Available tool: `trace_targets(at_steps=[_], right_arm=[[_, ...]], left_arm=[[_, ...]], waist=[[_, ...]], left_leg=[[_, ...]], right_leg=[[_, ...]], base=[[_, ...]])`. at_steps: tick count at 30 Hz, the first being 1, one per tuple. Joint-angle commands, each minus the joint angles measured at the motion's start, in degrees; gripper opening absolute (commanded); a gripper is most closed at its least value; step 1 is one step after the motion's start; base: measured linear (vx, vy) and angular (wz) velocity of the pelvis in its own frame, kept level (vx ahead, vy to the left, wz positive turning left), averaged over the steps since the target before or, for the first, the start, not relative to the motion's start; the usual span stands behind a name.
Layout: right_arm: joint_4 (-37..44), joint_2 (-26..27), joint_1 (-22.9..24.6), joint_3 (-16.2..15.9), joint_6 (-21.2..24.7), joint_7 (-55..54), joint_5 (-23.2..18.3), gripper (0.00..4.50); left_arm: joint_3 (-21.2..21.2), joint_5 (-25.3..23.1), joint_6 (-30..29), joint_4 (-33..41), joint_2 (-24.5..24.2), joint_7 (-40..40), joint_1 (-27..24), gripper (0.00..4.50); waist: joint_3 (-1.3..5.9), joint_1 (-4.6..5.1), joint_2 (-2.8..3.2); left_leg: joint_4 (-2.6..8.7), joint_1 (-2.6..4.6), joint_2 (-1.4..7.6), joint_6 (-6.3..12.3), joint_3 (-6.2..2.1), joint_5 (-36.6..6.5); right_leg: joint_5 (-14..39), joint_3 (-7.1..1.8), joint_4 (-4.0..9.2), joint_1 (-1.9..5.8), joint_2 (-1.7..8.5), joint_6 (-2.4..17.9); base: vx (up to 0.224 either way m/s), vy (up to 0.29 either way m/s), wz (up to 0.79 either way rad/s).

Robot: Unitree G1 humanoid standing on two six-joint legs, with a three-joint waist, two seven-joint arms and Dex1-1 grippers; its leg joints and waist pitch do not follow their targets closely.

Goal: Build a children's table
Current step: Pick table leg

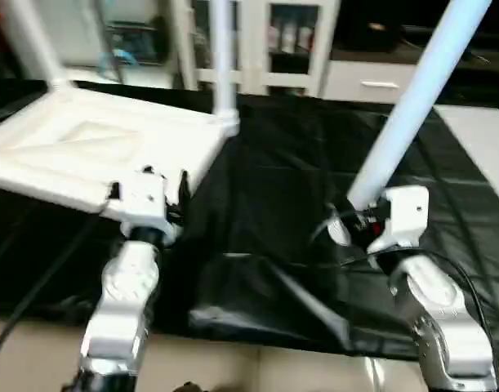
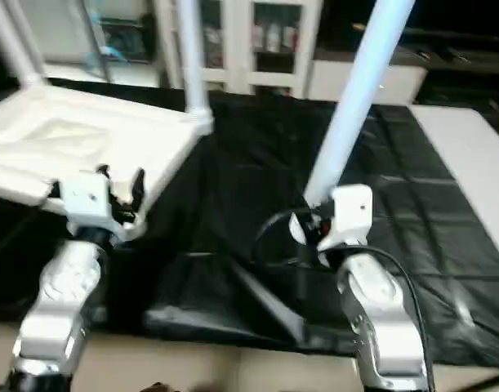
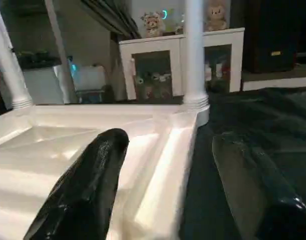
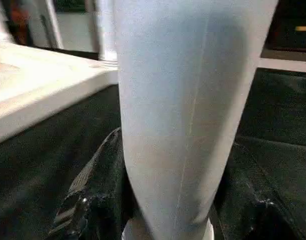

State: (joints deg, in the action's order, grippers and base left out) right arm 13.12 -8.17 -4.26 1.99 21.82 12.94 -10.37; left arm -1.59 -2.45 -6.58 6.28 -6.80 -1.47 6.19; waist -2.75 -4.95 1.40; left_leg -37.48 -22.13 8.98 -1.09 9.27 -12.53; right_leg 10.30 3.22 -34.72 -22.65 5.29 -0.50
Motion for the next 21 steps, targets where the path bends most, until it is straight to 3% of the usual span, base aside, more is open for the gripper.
trace_targets(at_steps=[1,2,3,4,5,6,7,8,9,10,11,12,13,14,15,16,17,18,19,20,21], right_arm=[[0.64,0.01,-0.37,-1.29,-1.11,0.73,0.91,1.85],[0.64,0.01,-0.37,-1.29,-1.11,0.73,0.91,1.85],[0.41,-0.05,-0.36,-1.43,-1.30,0.52,0.99,1.85],[0.29,-0.01,-0.32,-1.41,-1.36,0.40,0.85,1.85],[0.25,-0.05,-0.16,-1.51,-1.48,0.40,0.75,1.85],[0.27,-0.11,-0.06,-1.62,-1.55,0.48,0.78,1.85],[0.37,-0.19,0.08,-1.73,-1.59,0.57,0.83,1.85],[0.47,-0.26,0.15,-1.83,-1.46,0.63,0.82,1.85],[0.47,-0.26,0.15,-1.83,-1.46,0.63,0.82,1.85],[0.35,-0.20,0.02,-1.92,-1.35,0.60,0.87,1.85],[0.22,-0.19,-0.04,-1.93,-1.39,0.59,0.90,1.85],[-0.09,-0.15,-0.18,-1.94,-1.49,0.56,0.99,1.85],[-0.33,-0.41,-0.25,-2.05,-1.58,0.47,1.28,1.85],[-0.12,-0.81,-0.21,-2.05,-1.59,0.59,1.23,1.85],[0.20,-0.96,-0.18,-1.91,-1.46,0.73,0.94,1.85],[0.20,-0.96,-0.18,-1.91,-1.46,0.73,0.94,1.85],[0.03,-1.04,-0.21,-1.47,-1.47,0.63,0.68,1.85],[-0.22,-1.05,-0.25,-1.30,-1.52,0.52,0.70,1.85],[-0.34,-1.02,-0.15,-1.25,-1.66,0.47,0.74,1.85],[-0.40,-1.00,-0.07,-1.24,-1.78,0.45,0.77,1.85],[-0.37,-0.95,-0.21,-1.16,-1.75,0.43,0.72,1.85]], left_arm=[[-0.46,-1.30,1.02,-0.66,-0.41,0.02,0.12,3.14],[-0.46,-1.30,1.02,-0.66,-0.41,0.02,0.12,3.14],[-1.02,-1.14,1.58,-0.95,-0.57,0.12,0.19,3.14],[-1.14,-0.90,1.79,-1.08,-0.48,0.25,0.13,3.14],[-1.40,-1.06,2.16,-1.18,-0.49,0.38,-0.08,3.14],[-1.55,-1.38,2.36,-1.19,-0.59,0.36,-0.19,3.14],[-1.59,-1.55,2.41,-1.06,-0.56,0.21,-0.37,3.14],[-1.39,-1.51,2.45,-0.94,-0.25,0.04,-0.48,3.14],[-1.39,-1.51,2.45,-0.94,-0.25,0.04,-0.48,3.14],[-1.00,-1.37,2.64,-1.08,0.11,0.10,-0.43,3.14],[-0.91,-1.30,2.70,-1.21,0.19,0.11,-0.41,3.14],[-0.69,-1.13,2.84,-1.51,0.37,0.13,-0.36,3.14],[-0.64,-1.20,2.67,-1.91,0.66,0.01,-0.38,3.14],[-0.77,-0.68,2.00,-2.06,1.35,0.00,-0.45,3.14],[-1.07,-0.54,1.84,-1.97,1.63,0.03,-0.37,3.14],[-1.07,-0.54,1.84,-1.97,1.63,0.03,-0.37,3.14],[-2.02,-1.47,1.90,-2.12,2.01,-0.38,0.13,3.14],[-2.40,-2.01,1.88,-2.26,2.14,-0.64,0.38,3.14],[-2.75,-2.68,1.72,-2.24,2.05,-0.84,0.46,3.14],[-3.00,-3.19,1.57,-2.19,1.94,-0.98,0.48,3.14],[-3.12,-3.71,1.21,-2.08,2.02,-1.26,0.73,3.14]], waist=[[3.13,1.18,0.08],[3.36,1.55,0.34],[3.32,1.85,0.08],[2.92,2.55,-0.42],[2.73,3.15,-0.81],[2.68,3.44,-0.68],[2.72,4.26,-1.12],[2.62,4.81,-1.35],[2.66,5.06,-0.94],[2.59,6.14,-0.30],[2.33,7.79,0.42],[2.28,7.99,0.97],[1.74,7.65,1.22],[2.35,7.49,-1.07],[2.79,6.41,-2.16],[3.72,5.62,-3.59],[3.37,7.79,-3.13],[2.65,5.79,-3.39],[2.06,5.57,-3.45],[3.17,6.24,-0.23],[4.20,8.28,1.17]], left_leg=[[5.89,1.68,2.82,12.69,-0.33,-6.71],[6.30,2.95,2.51,14.96,0.34,-6.96],[6.48,3.52,2.22,15.94,0.80,-7.87],[7.26,3.79,1.99,16.19,1.66,-12.03],[7.75,3.82,1.86,14.60,2.47,-17.14],[7.88,3.72,1.92,13.61,2.58,-19.30],[8.19,3.34,1.82,11.91,2.86,-22.35],[8.53,2.51,1.75,10.45,2.65,-24.92],[8.87,2.37,1.77,9.67,2.46,-26.22],[10.54,2.59,1.52,7.43,2.73,-29.11],[13.36,2.11,1.28,3.72,3.62,-33.59],[14.75,1.76,1.20,1.67,4.08,-35.30],[15.78,1.23,2.09,-1.25,3.72,-36.27],[15.15,2.25,3.31,-5.85,3.49,-35.14],[12.52,1.79,2.93,-9.72,3.80,-32.55],[-9.78,-0.19,-0.45,-4.48,-5.02,-16.02],[-12.64,-6.99,-1.20,-5.34,-9.66,-10.95],[-8.32,-4.21,-1.05,-8.32,-8.39,-10.00],[-3.75,-1.97,-0.40,-7.00,-7.38,-9.80],[3.70,-0.33,0.13,-3.64,-6.81,-7.42],[5.98,2.73,4.89,-5.02,-10.09,-14.86]], right_leg=[[20.32,-2.81,5.41,1.52,3.90,11.46],[17.68,-1.95,4.79,0.66,2.86,10.18],[16.64,-1.71,4.69,0.08,2.40,9.44],[16.59,-0.96,4.93,-0.40,2.29,8.13],[18.10,-0.64,5.36,-0.52,2.89,6.83],[19.02,-0.66,5.54,-0.39,3.32,5.80],[20.01,-0.49,5.95,0.01,3.87,3.42],[21.93,-0.41,6.31,0.69,4.62,0.42],[22.64,-0.21,6.22,0.94,4.81,-0.65],[21.99,1.47,5.05,0.73,2.89,-1.71],[17.33,4.55,-0.07,0.91,-0.75,-1.40],[13.63,5.94,-4.15,1.36,-1.82,-0.51],[9.30,6.64,-5.75,2.36,-0.97,0.69],[11.91,4.42,-2.47,2.13,2.33,1.40],[19.62,1.72,0.23,1.90,6.61,2.18],[35.06,-10.00,10.99,1.01,22.51,4.32],[36.21,-7.41,7.92,6.34,20.61,4.79],[34.89,-1.34,7.44,5.36,14.29,8.53],[33.92,1.86,7.01,4.09,10.80,10.94],[25.79,3.98,3.03,4.43,3.04,12.70],[10.18,1.98,-1.15,1.41,-0.70,8.39]], base=[[-0.022,0.159,0.06],[-0.049,0.176,0.09],[-0.049,0.176,0.09],[-0.067,0.177,0.16],[-0.068,0.161,0.16],[-0.068,0.161,0.16],[-0.057,0.171,0.10],[-0.046,0.187,0.00],[-0.046,0.187,0.00],[-0.060,0.174,-0.02],[-0.076,0.155,0.02],[-0.076,0.155,0.02],[-0.071,0.111,0.00],[-0.049,0.054,-0.04],[-0.049,0.054,-0.04],[-0.031,0.105,0.06],[-0.014,0.200,-0.29],[-0.014,0.200,-0.29],[-0.012,0.228,-0.51],[-0.040,0.182,0.03],[-0.040,0.182,0.03]])
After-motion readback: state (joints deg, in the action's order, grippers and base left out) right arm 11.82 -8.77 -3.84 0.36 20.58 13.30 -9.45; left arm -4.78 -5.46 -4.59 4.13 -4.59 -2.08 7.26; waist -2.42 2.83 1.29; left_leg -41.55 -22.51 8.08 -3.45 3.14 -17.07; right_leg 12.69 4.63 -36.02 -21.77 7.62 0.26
